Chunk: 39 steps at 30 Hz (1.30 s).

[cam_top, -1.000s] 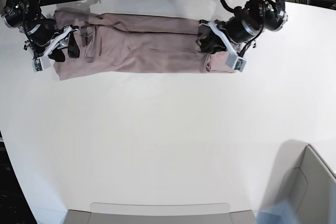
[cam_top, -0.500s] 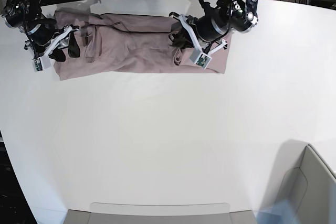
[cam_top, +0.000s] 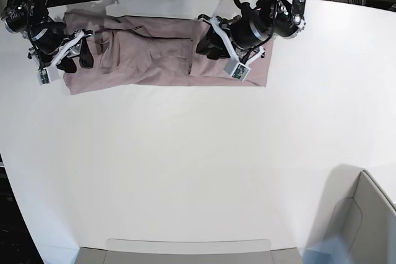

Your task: Fold the T-shirt properly

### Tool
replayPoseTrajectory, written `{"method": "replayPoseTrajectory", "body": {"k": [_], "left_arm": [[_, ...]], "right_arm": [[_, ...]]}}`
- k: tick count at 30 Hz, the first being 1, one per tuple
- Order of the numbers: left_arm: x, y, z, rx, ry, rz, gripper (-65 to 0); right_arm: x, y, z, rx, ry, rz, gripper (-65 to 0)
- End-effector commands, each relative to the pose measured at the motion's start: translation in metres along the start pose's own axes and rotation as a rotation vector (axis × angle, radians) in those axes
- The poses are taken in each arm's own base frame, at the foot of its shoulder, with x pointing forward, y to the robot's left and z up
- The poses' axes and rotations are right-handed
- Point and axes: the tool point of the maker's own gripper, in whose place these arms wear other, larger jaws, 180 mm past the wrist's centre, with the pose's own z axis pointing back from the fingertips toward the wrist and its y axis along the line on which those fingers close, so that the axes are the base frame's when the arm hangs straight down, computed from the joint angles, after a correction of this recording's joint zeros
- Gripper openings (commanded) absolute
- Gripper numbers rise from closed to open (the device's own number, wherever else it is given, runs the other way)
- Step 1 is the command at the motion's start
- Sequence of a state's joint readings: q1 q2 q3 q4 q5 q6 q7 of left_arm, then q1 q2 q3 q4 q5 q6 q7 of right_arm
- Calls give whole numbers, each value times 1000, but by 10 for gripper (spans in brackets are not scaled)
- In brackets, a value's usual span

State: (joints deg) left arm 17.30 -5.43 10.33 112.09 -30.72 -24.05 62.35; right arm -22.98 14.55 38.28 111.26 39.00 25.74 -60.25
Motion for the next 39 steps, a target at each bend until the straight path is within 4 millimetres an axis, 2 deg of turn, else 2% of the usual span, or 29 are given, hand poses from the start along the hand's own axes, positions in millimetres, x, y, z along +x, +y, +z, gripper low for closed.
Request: {"method": "replayPoseTrajectory", "body": {"k": [1, 5, 8, 11, 16, 17, 21, 25, 27, 30, 34, 38, 39], "left_arm": [[13, 3, 6, 4, -52, 2, -518], [13, 23, 15, 58, -67, 33, -598], [12, 30, 18, 79, -71, 45, -646], [12, 32, 19, 83, -72, 47, -650], [12, 30, 18, 79, -68, 46, -650], [11, 30, 18, 76, -67, 45, -650], [11, 29, 17, 76, -67, 47, -650], [11, 32, 19, 83, -68, 49, -650], [12, 32, 19, 83, -69, 48, -650], [10, 32, 19, 83, -66, 50, -650], [1, 30, 19, 81, -49, 63, -650], [0, 30, 20, 83, -47, 64, -650], [1, 30, 20, 83, -48, 63, -650]], "right_arm": [[15, -12, 10, -33, -56, 9, -353], [14, -39, 24, -14, -114, -80, -353], [-8, -60, 23, 72, -86, -108, -353], [-30, -79, 15, 112, -49, -195, -353], [-56, -89, 3, 120, -16, -324, -353], [-61, -87, 0, 125, -11, -344, -353], [-59, -73, -15, 169, 5, -332, -353], [-58, -55, -41, 200, 54, -289, -353], [-57, -53, -48, 194, 59, -291, -353], [-61, -46, -55, 207, 69, -301, -354], [-65, -21, -63, 262, 96, -274, -354], [-70, -7, -63, 286, 109, -259, -358], [-70, -6, -64, 287, 109, -261, -375]]}}
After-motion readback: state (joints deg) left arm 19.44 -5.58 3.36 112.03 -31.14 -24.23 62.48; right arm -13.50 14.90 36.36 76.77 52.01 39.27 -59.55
